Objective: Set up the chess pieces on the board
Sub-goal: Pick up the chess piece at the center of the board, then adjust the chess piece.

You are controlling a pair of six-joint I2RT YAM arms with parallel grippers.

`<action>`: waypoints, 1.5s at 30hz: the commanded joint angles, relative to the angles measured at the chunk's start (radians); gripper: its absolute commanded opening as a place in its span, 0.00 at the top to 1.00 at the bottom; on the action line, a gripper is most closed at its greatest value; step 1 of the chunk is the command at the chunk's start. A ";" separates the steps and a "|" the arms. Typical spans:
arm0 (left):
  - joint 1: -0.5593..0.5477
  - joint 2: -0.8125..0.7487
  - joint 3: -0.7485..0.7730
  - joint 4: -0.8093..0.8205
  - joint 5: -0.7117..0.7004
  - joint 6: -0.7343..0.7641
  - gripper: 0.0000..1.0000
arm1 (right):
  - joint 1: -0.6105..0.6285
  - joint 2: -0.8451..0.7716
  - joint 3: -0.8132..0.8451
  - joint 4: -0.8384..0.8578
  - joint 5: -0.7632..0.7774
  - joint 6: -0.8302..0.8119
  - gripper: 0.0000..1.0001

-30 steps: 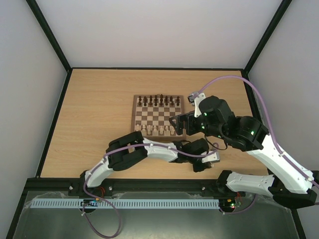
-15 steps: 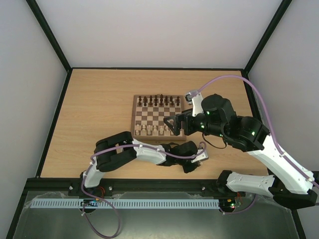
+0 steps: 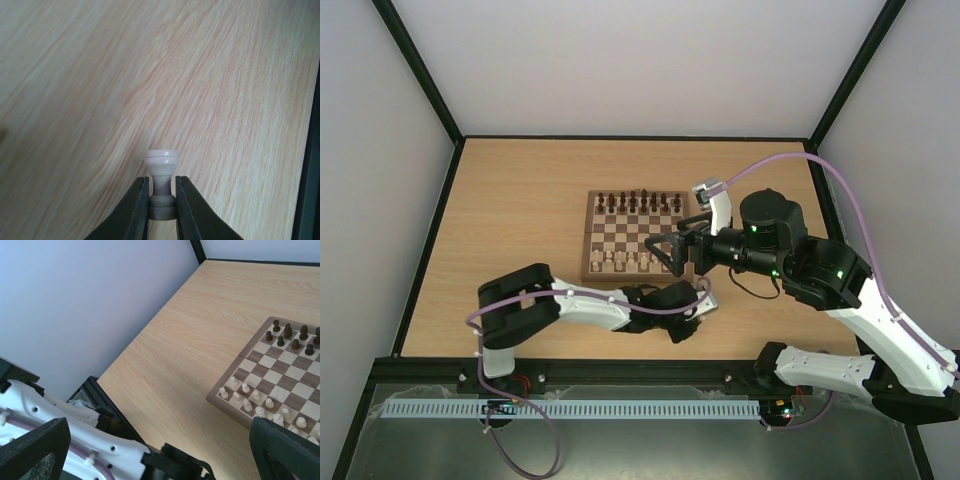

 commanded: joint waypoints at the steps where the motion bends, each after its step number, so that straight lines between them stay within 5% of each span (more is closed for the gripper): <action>1: 0.019 -0.123 -0.057 -0.042 -0.050 -0.031 0.93 | -0.004 0.000 0.010 0.031 -0.037 -0.021 0.01; 16: 0.025 -0.627 -0.199 -0.211 -0.098 -0.074 0.90 | -0.004 -0.045 0.009 -0.058 0.027 0.053 0.01; 34: -0.097 -0.908 -0.328 -0.127 -0.113 -0.139 0.90 | -0.004 -0.080 -0.039 -0.196 0.245 0.234 0.02; 41: -0.132 -1.060 -0.405 -0.077 -0.120 -0.165 0.89 | -0.011 -0.066 -0.116 -0.171 0.129 0.266 0.00; 45: -0.147 -1.121 -0.436 -0.065 -0.139 -0.178 0.89 | -0.088 -0.043 -0.180 -0.107 -0.097 0.270 0.04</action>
